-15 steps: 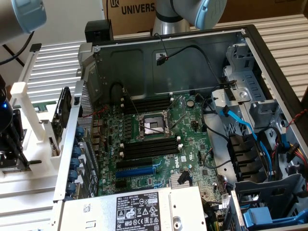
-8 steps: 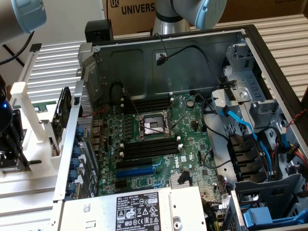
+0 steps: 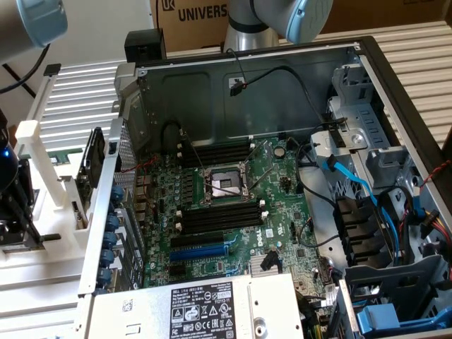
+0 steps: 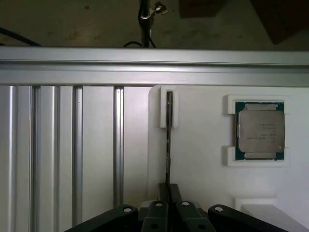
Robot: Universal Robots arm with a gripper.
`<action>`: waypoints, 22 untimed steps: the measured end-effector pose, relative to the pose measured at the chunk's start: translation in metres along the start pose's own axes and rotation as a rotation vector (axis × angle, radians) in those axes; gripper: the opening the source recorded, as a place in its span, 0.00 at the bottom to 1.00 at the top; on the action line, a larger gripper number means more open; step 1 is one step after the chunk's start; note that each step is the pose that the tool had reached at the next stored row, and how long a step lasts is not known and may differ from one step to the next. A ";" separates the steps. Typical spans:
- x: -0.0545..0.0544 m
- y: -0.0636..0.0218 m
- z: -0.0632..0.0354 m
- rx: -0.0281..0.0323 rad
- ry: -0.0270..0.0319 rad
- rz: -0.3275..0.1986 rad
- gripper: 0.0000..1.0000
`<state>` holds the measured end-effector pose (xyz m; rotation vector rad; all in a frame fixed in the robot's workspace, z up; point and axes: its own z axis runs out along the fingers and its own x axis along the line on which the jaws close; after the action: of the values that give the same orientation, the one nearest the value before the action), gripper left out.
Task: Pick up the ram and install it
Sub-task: 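Pick up the ram and move it above insertion slot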
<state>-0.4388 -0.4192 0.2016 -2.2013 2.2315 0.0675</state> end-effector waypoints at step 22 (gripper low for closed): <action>-0.002 0.0017 -0.0565 0.0038 -0.0098 0.002 0.13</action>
<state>-0.4390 -0.4193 0.2581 -2.1923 2.2266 0.0737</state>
